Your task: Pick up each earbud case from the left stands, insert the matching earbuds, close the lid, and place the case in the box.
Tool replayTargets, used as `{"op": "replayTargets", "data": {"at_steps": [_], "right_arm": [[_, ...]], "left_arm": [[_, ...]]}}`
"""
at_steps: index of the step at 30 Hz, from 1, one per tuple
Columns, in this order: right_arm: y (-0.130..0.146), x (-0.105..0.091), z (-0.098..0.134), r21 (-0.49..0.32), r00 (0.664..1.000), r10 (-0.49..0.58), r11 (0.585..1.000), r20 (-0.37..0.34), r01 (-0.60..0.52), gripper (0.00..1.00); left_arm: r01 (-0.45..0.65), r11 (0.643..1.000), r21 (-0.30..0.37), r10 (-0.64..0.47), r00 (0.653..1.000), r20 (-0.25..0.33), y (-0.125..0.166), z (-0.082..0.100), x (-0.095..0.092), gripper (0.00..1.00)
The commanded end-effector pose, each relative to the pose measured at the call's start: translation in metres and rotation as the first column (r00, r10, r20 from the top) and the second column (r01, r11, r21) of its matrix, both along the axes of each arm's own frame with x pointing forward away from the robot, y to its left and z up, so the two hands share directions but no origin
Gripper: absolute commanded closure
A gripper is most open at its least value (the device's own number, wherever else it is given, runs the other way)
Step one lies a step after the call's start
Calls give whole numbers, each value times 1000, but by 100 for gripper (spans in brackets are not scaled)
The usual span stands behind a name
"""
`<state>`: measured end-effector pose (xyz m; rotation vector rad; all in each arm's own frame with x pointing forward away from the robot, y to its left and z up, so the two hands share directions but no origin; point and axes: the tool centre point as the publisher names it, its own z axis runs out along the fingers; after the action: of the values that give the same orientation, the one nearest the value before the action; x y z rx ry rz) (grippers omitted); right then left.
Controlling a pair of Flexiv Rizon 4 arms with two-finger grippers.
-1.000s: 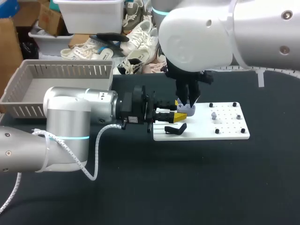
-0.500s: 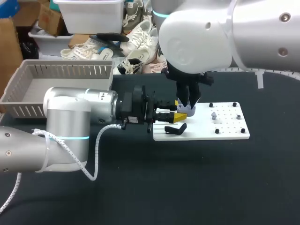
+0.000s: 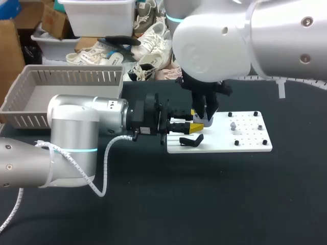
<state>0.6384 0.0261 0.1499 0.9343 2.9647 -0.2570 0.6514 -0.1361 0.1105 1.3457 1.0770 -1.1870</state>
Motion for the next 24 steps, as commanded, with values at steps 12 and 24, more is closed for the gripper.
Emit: {"op": "replayTargets", "data": {"at_steps": [12,24], "right_arm": [[-6,-17,25,45,996,-16,999,89,12,64],[-41,-20,52,148,940,152,968,304,-204,42]], "left_arm": [[-7,1000,-1,7,1000,2,0,0,-1,100],[-7,1000,-1,7,1000,2,0,0,-1,100]]}}
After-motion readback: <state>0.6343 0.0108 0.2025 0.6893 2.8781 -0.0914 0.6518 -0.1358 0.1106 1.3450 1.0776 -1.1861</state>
